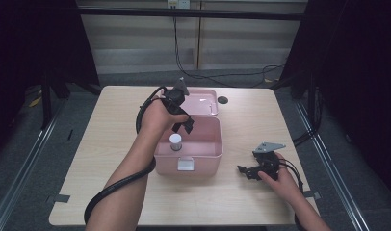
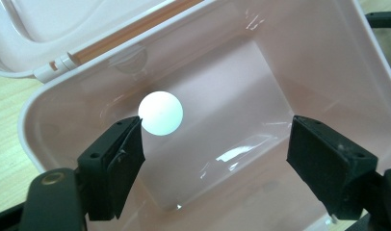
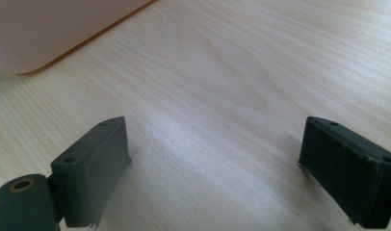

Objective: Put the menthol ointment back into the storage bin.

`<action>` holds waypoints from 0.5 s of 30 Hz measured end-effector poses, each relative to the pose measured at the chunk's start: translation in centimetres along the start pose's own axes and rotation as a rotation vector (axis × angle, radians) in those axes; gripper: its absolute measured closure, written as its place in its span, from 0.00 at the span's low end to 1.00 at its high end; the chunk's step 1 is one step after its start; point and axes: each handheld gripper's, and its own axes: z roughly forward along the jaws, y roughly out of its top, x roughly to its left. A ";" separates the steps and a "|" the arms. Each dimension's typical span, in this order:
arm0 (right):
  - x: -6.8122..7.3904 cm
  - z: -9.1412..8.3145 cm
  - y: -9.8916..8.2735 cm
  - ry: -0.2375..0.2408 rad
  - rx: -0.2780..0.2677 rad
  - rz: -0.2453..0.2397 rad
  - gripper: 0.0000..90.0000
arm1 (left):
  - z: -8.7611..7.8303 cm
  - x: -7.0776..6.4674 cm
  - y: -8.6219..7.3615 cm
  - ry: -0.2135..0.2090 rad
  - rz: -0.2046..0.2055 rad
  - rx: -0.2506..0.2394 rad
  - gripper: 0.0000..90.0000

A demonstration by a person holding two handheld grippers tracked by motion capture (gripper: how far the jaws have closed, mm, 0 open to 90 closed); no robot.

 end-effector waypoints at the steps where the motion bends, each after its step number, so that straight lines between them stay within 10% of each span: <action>1: 0.0 0.0 0.0 0.000 0.000 0.000 0.10 | -0.1 0.0 0.0 0.001 0.006 -0.001 0.22; 15: 0.0 0.0 0.0 0.000 0.000 0.000 0.10 | -1.8 0.2 -0.6 -0.003 0.089 -0.007 0.22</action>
